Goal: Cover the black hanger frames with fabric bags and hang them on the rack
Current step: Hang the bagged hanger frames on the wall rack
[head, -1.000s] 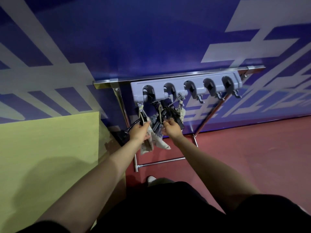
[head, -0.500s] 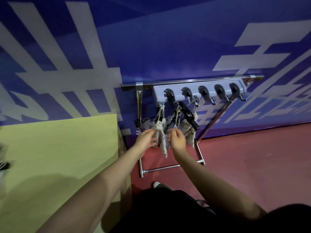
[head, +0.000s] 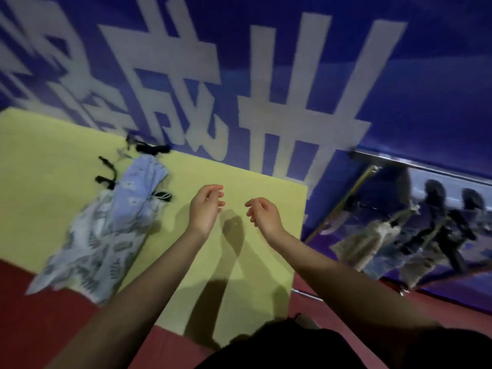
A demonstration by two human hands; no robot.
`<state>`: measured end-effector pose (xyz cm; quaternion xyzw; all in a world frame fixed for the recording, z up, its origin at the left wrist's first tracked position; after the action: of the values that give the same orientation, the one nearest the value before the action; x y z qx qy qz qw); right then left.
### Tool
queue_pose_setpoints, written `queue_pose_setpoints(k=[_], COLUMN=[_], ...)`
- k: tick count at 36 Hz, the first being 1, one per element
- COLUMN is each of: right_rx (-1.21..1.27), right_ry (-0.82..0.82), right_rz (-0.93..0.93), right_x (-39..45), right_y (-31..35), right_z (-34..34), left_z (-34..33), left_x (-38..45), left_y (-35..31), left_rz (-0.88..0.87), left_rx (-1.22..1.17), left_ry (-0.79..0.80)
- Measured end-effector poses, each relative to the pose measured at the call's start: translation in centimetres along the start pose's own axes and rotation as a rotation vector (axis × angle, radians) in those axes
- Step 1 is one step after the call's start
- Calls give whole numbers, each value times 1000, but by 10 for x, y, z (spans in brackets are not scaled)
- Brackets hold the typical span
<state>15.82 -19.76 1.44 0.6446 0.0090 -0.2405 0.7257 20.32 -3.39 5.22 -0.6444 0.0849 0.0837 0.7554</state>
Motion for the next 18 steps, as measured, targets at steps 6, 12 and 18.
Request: queue_pose_setpoints(k=[6,12,18], right_rx=[-155,-316,-487], right_ry=[278,456,441], right_rz=[31,9,-84], right_x=[28,59,88], right_y=[39,51,35], right_z=[-143,-260,-328], left_z=[158,264,277], left_x=[35,65,104], left_y=[4,44,111], left_rz=[-78,29,242], left_rx=[226,352,367], left_ry=[-308,-443,-307])
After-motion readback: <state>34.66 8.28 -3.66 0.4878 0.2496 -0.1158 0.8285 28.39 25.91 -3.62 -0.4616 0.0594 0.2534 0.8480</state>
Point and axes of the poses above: each hand's wrist, its own x-axis towards the middle knuckle, its own z-axis out of the back of the hand, y = z × x, the point moved 8 cm from there along x, towards the middle knuckle
